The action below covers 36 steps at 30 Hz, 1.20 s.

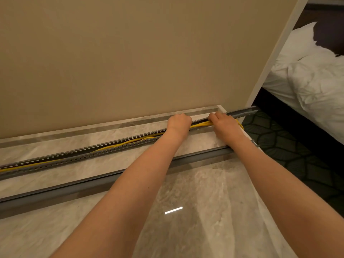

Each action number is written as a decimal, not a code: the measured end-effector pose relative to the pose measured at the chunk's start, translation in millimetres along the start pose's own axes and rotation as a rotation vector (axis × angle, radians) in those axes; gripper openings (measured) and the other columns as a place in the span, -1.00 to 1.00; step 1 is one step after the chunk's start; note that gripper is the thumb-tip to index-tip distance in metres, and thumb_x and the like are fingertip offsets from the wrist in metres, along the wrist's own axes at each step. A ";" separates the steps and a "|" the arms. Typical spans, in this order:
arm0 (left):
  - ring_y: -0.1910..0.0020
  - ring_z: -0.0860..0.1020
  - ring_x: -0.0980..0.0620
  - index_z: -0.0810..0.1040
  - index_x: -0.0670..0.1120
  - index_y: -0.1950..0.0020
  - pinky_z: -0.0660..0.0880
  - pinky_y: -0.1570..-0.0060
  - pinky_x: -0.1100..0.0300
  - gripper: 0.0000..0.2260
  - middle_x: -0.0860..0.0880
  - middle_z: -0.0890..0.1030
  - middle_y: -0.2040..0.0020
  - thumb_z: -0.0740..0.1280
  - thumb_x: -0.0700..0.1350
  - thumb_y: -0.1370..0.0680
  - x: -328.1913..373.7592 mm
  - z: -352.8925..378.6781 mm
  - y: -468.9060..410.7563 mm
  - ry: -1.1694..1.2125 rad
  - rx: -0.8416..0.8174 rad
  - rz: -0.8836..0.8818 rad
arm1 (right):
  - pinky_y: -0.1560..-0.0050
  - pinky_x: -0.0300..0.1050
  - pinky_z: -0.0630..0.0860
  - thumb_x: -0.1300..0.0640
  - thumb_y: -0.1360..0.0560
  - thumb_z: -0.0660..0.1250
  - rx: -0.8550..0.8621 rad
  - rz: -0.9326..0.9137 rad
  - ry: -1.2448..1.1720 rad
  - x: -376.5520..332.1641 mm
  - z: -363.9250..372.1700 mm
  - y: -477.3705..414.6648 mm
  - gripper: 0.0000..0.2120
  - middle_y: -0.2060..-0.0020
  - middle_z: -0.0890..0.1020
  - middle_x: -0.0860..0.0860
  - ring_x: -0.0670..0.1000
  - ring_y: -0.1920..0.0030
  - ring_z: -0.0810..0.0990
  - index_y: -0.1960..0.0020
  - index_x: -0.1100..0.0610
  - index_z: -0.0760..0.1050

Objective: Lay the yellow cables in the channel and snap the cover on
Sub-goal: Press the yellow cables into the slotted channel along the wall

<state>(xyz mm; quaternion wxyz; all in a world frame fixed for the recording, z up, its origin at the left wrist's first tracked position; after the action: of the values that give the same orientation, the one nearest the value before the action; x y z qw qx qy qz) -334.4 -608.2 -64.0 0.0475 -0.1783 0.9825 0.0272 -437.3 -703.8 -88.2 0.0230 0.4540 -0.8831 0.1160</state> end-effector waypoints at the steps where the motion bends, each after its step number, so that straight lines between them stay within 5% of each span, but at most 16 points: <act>1: -0.18 0.55 -0.15 0.52 -0.22 -0.21 0.51 -0.06 0.08 -0.75 -0.16 0.57 -0.18 0.23 -0.33 -0.56 0.7 -0.5 1.4 0.005 -0.012 -0.004 | -0.05 0.05 0.39 0.39 -0.50 0.14 -0.008 0.001 0.009 -1.0 -1.0 2.2 -0.67 -0.15 0.52 0.20 0.21 -0.15 0.48 -0.26 0.24 0.37; 12: -0.25 0.51 -0.13 0.47 -0.22 -0.29 0.49 -0.12 0.13 -0.72 -0.16 0.53 -0.27 0.21 -0.30 -0.58 -0.9 -0.7 24.9 -0.009 -0.058 -0.010 | -0.15 0.00 0.37 0.35 -0.53 0.15 -0.094 -0.051 0.185 -9.9 -18.2 6.6 -0.69 -0.19 0.49 0.17 0.18 -0.25 0.40 -0.25 0.23 0.43; 19: -0.26 0.51 -0.14 0.47 -0.23 -0.30 0.48 -0.14 0.11 -0.70 -0.17 0.52 -0.27 0.19 -0.34 -0.58 -5.4 2.2 31.7 -0.008 -0.058 0.049 | -0.05 0.01 0.48 0.42 -0.52 0.11 -0.136 0.220 0.041 -26.2 -23.7 20.6 -0.71 -0.10 0.57 0.21 0.19 -0.13 0.53 -0.19 0.26 0.42; 22: -0.29 0.49 -0.15 0.45 -0.23 -0.33 0.47 -0.17 0.09 -0.68 -0.18 0.50 -0.29 0.18 -0.35 -0.58 -7.9 4.2 33.1 -0.010 -0.058 0.072 | -0.15 0.02 0.51 0.39 -0.52 0.14 -0.234 0.258 0.037 -34.1 -18.1 25.3 -0.66 -0.21 0.54 0.18 0.18 -0.18 0.54 -0.26 0.23 0.44; 27: -0.31 0.48 -0.15 0.44 -0.22 -0.34 0.46 -0.20 0.07 -0.68 -0.19 0.49 -0.31 0.17 -0.34 -0.59 -8.2 7.2 34.4 -0.031 -0.048 0.103 | -0.43 0.14 0.17 0.33 -0.51 0.17 -0.336 0.255 0.048 -38.6 -12.4 36.3 -0.50 -0.46 0.22 0.14 0.18 -0.37 0.35 -0.44 0.22 0.22; 31: -0.29 0.49 -0.17 0.46 -0.24 -0.32 0.46 -0.20 0.06 -0.69 -0.20 0.50 -0.30 0.16 -0.36 -0.59 -6.9 9.4 36.3 -0.027 -0.052 0.090 | -0.42 0.19 0.16 0.28 -0.49 0.18 -0.354 0.250 0.022 -38.6 -16.1 31.1 -0.57 -0.38 0.26 0.16 0.19 -0.31 0.40 -0.36 0.22 0.34; 36: -0.27 0.52 -0.16 0.48 -0.23 -0.30 0.48 -0.17 0.06 -0.69 -0.16 0.53 -0.28 0.16 -0.36 -0.59 5.7 17.0 27.0 -0.095 -0.111 0.086 | -0.23 0.03 0.38 0.21 -0.51 0.18 -0.333 0.171 -0.009 -36.0 -26.3 21.2 -0.72 -0.20 0.42 0.20 0.22 -0.16 0.49 -0.15 0.29 0.51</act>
<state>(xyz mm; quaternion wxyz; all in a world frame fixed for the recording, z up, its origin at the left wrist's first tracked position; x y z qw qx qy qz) -347.8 -583.7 -80.5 0.0827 -0.1370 0.9828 0.0918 -435.0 -657.2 -71.8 0.0840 0.3679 -0.9255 -0.0321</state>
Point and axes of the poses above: each hand's wrist, its own y-axis away from the middle knuckle, its own z-axis out of the palm, x = y × z, the point moved 4 cm from there along -y, towards the middle knuckle
